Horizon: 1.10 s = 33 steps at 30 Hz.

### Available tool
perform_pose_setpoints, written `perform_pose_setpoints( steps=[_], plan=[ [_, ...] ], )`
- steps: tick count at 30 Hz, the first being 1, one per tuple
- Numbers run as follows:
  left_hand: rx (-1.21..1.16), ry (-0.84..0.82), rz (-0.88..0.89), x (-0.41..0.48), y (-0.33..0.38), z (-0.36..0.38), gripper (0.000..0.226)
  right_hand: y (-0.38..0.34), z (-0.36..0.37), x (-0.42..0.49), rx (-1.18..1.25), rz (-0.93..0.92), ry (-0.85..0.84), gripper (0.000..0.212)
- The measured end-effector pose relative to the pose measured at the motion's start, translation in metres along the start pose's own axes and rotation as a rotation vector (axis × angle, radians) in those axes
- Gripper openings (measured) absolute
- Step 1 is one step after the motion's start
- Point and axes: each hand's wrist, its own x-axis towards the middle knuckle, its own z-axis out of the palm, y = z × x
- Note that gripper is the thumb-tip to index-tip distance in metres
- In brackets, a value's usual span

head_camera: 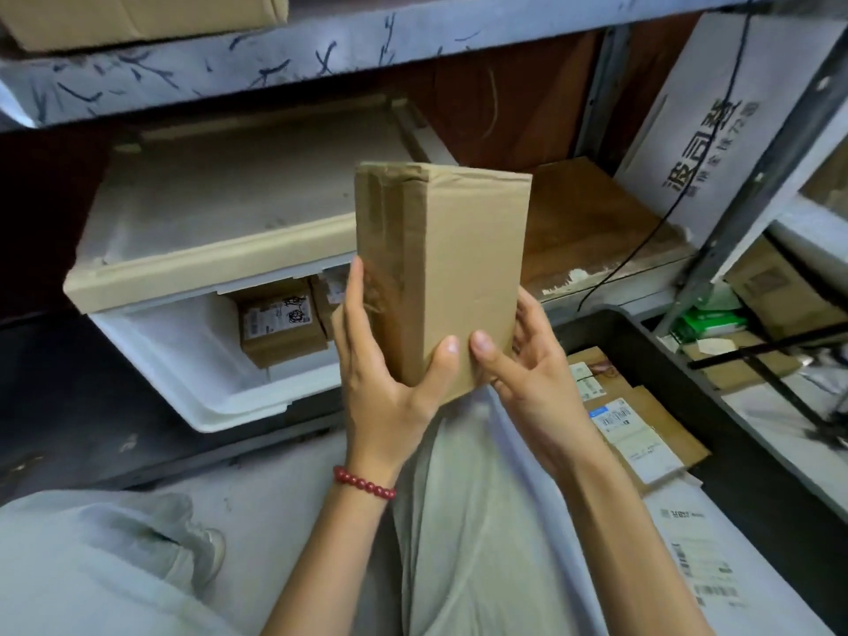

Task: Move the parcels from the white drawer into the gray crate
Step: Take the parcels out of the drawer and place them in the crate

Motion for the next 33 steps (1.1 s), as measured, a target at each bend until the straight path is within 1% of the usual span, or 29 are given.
perform_pose_setpoints(
  steps=[4, 7, 9, 12, 15, 17, 19, 21, 22, 25, 30, 33],
  plan=[
    [-0.009, -0.175, 0.027, 0.016, 0.013, 0.036, 0.099, -0.020, -0.034, -0.001, -0.034, -0.077, 0.167, 0.060],
    [0.016, -0.312, 0.036, 0.022, 0.017, 0.065, 0.100, -0.029, -0.061, -0.009, -0.146, -0.120, 0.275, 0.063],
    [0.010, -0.405, 0.033, 0.023, 0.017, 0.085, 0.096, -0.030, -0.079, -0.015, -0.232, -0.139, 0.332, 0.065],
    [-0.039, -0.528, -0.010, 0.023, 0.018, 0.114, 0.081, -0.027, -0.103, -0.020, -0.301, -0.106, 0.399, 0.066],
    [-0.024, -0.661, -0.073, 0.024, 0.014, 0.139, 0.069, -0.018, -0.125, -0.024, -0.289, -0.026, 0.475, 0.065],
    [0.054, -0.788, -0.152, 0.027, 0.005, 0.154, 0.065, -0.005, -0.139, -0.029, -0.250, 0.079, 0.533, 0.062],
    [0.224, -0.928, -0.240, 0.031, -0.011, 0.168, 0.065, 0.017, -0.151, -0.036, -0.245, 0.229, 0.591, 0.058],
    [0.414, -1.046, -0.257, 0.032, -0.030, 0.180, 0.070, 0.042, -0.157, -0.042, -0.203, 0.358, 0.620, 0.058],
    [0.468, -1.082, -0.258, 0.031, -0.038, 0.185, 0.072, 0.053, -0.159, -0.044, -0.179, 0.395, 0.628, 0.058],
    [0.516, -1.113, -0.261, 0.026, -0.056, 0.197, 0.070, 0.074, -0.163, -0.041, -0.129, 0.459, 0.682, 0.052],
    [0.543, -1.001, -0.207, 0.031, -0.082, 0.222, 0.055, 0.097, -0.177, -0.011, -0.093, 0.516, 0.765, 0.057],
    [0.565, -1.022, -0.120, 0.034, -0.093, 0.238, 0.064, 0.113, -0.180, 0.011, -0.103, 0.489, 0.794, 0.070]
  ],
)
